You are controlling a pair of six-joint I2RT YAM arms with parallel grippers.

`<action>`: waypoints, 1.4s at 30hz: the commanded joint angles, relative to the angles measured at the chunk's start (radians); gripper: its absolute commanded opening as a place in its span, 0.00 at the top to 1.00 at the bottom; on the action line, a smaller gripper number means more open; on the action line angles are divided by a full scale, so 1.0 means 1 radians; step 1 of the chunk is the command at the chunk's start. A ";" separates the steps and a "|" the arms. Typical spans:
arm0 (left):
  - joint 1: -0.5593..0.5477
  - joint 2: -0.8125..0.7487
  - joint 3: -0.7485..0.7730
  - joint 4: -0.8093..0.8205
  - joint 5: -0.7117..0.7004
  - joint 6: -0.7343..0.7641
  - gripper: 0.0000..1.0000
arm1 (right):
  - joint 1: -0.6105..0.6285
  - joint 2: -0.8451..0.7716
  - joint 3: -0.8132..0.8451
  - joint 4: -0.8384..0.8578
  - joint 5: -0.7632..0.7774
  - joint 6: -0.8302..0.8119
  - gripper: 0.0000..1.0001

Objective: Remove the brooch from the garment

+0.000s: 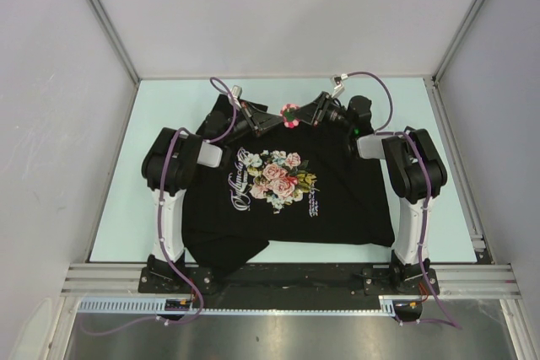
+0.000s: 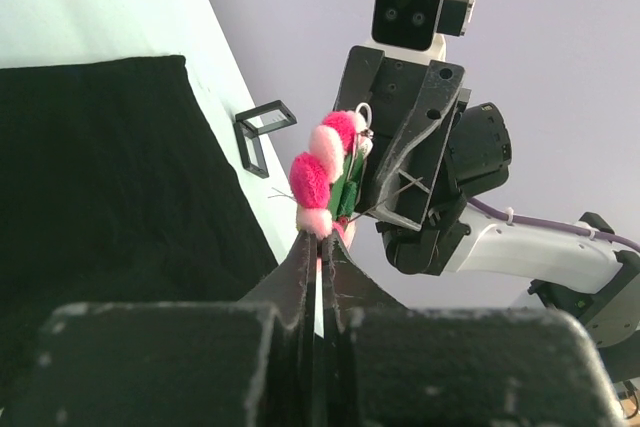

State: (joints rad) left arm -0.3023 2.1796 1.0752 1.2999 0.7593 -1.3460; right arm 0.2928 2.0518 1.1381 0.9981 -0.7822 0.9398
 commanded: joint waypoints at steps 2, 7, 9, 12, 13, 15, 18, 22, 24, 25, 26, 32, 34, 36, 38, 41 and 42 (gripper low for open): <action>-0.009 0.005 0.025 0.343 -0.012 -0.007 1.00 | 0.011 0.005 0.045 0.013 -0.005 -0.027 0.67; -0.012 0.005 0.028 0.343 -0.009 -0.005 1.00 | 0.014 0.004 0.046 -0.010 0.008 -0.039 0.67; -0.015 0.005 0.031 0.341 -0.009 -0.005 1.00 | 0.017 0.004 0.049 -0.033 0.014 -0.053 0.67; -0.017 0.003 0.032 0.343 -0.008 -0.004 1.00 | 0.017 0.004 0.052 -0.038 0.015 -0.058 0.72; -0.017 0.005 0.032 0.343 -0.006 -0.004 1.00 | 0.019 0.004 0.052 -0.038 0.017 -0.058 0.75; -0.017 0.003 0.031 0.343 -0.006 -0.004 1.00 | 0.019 0.002 0.051 -0.038 0.015 -0.058 0.80; -0.017 0.006 0.032 0.341 -0.006 -0.004 1.00 | 0.016 0.002 0.051 -0.039 0.015 -0.059 0.81; -0.014 0.009 0.029 0.338 -0.008 -0.008 1.00 | 0.008 0.002 0.049 -0.020 -0.002 -0.035 0.77; -0.006 0.019 0.025 0.345 -0.017 -0.025 1.00 | 0.000 0.004 0.043 0.017 -0.014 -0.015 0.75; -0.003 0.025 0.025 0.354 -0.021 -0.033 1.00 | -0.004 0.005 0.038 0.051 -0.018 -0.006 0.74; -0.001 0.035 0.025 0.370 -0.025 -0.042 1.00 | -0.006 0.004 0.035 0.059 -0.025 0.011 0.74; 0.006 0.040 0.023 0.380 -0.028 -0.062 1.00 | -0.006 0.010 0.035 0.079 -0.032 0.016 0.71; 0.005 0.032 0.022 0.375 -0.026 -0.050 1.00 | -0.006 0.010 0.037 0.077 -0.029 0.013 0.71; 0.003 0.026 0.020 0.366 -0.023 -0.041 1.00 | -0.001 0.008 0.037 0.070 -0.025 0.002 0.68; 0.000 0.025 0.022 0.364 -0.025 -0.039 1.00 | 0.006 0.011 0.040 0.045 -0.017 -0.010 0.66; -0.003 0.025 0.025 0.368 -0.021 -0.039 1.00 | 0.008 0.013 0.052 0.013 -0.012 -0.032 0.66; -0.003 0.025 0.025 0.368 -0.020 -0.039 1.00 | 0.011 0.013 0.054 0.008 -0.012 -0.035 0.66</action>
State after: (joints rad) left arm -0.3054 2.2120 1.0821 1.3067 0.7589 -1.3975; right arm 0.2916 2.0594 1.1526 0.9882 -0.7925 0.9360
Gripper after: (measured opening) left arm 0.006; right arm 0.340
